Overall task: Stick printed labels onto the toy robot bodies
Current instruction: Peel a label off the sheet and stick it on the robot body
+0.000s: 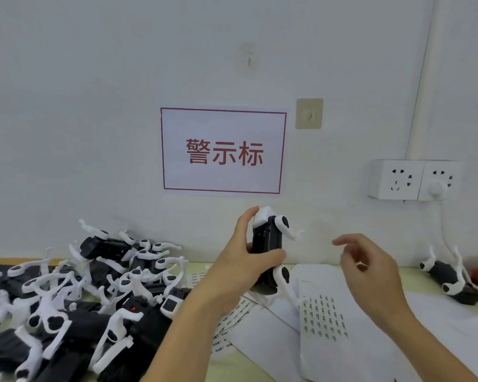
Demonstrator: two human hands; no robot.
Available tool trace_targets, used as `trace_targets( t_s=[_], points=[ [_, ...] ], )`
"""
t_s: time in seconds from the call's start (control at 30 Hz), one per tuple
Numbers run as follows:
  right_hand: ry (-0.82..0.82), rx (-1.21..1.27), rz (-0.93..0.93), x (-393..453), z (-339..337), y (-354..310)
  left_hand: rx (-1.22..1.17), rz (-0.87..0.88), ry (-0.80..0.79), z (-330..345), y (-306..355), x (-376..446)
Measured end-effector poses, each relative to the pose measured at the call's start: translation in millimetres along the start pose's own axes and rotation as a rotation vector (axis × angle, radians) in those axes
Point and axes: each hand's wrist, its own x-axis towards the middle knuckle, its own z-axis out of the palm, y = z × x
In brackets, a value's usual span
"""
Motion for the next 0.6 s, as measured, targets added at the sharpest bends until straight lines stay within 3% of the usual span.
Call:
trace_targets(
  t_s=[0.1, 0.2, 0.27, 0.37, 0.47, 0.6],
  points=[
    [-0.392, 0.203, -0.066, 6.5, -2.9, -46.8, -0.129, -0.005, 0.051, 10.0, 3.9, 2.9],
    [-0.608, 0.036, -0.13, 1.4, 3.7, -65.2, -0.379, -0.092, 0.077, 20.3, 15.4, 3.0],
    [-0.558, -0.151, -0.21, -2.8, 8.7, -66.2, -0.569, -0.162, 0.084, 21.8, 23.4, 1.7],
    [-0.366, -0.078, -0.25, -1.3, 10.3, -63.3, -0.569, -0.148, 0.036, 20.4, 25.4, 0.9],
    [-0.264, 0.154, -0.084, 7.0, 2.4, -56.6, -0.362, -0.088, 0.078, 17.0, 25.3, 2.6],
    [-0.346, 0.458, 0.132, 15.8, -10.5, -43.3, 0.055, 0.195, 0.324, 12.9, 19.4, 7.1]
  ],
)
